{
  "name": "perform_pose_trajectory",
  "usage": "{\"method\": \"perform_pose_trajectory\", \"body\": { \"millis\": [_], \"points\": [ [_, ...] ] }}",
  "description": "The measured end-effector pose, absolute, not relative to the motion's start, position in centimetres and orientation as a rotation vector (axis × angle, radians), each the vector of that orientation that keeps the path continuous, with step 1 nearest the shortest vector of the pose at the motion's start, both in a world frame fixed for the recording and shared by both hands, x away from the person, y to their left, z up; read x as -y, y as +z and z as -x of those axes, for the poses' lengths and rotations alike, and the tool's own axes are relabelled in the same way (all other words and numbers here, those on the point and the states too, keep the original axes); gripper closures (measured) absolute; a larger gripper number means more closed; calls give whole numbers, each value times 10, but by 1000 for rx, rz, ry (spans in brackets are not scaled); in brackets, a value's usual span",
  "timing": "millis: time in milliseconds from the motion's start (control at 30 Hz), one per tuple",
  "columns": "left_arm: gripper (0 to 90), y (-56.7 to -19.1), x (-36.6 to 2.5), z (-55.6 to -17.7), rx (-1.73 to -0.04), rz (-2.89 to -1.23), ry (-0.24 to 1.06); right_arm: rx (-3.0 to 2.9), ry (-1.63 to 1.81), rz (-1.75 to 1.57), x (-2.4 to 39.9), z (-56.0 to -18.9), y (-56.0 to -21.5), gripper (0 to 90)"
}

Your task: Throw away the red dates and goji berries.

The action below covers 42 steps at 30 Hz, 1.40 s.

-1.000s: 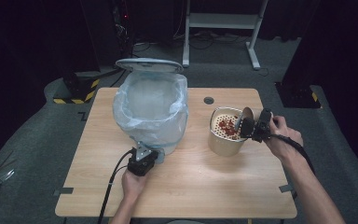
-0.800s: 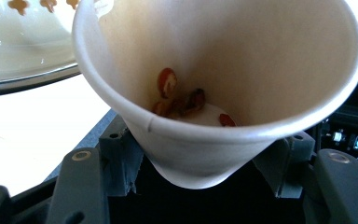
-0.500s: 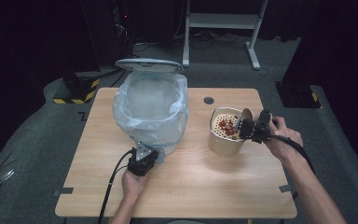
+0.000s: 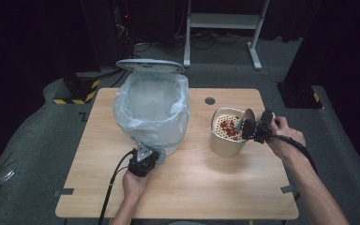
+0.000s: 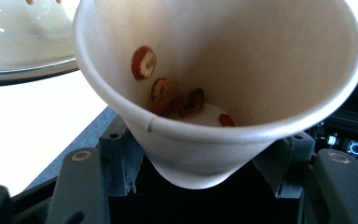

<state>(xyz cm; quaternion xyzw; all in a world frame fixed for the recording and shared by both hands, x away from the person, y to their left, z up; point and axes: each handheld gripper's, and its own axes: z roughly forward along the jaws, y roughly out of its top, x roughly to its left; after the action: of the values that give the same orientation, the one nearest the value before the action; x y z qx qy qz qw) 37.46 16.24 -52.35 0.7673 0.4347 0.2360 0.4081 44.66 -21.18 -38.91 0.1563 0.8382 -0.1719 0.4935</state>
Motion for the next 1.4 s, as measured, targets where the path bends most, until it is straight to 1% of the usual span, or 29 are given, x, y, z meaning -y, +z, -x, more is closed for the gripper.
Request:
{"method": "perform_pose_trajectory", "body": {
  "millis": [233,333,1400],
  "points": [
    [851,-524,-162,-375,-1097,-1933,594,-2017,-402,-374,211,-444,-384,384],
    [851,-524,-162,-374,-1097,-1932,594,-2018,-451,-347,213,-445,-393,384],
    [851,-523,-163,-375,-1097,-1932,601,-2013,-476,-342,216,-448,-392,383]
  ]
}}
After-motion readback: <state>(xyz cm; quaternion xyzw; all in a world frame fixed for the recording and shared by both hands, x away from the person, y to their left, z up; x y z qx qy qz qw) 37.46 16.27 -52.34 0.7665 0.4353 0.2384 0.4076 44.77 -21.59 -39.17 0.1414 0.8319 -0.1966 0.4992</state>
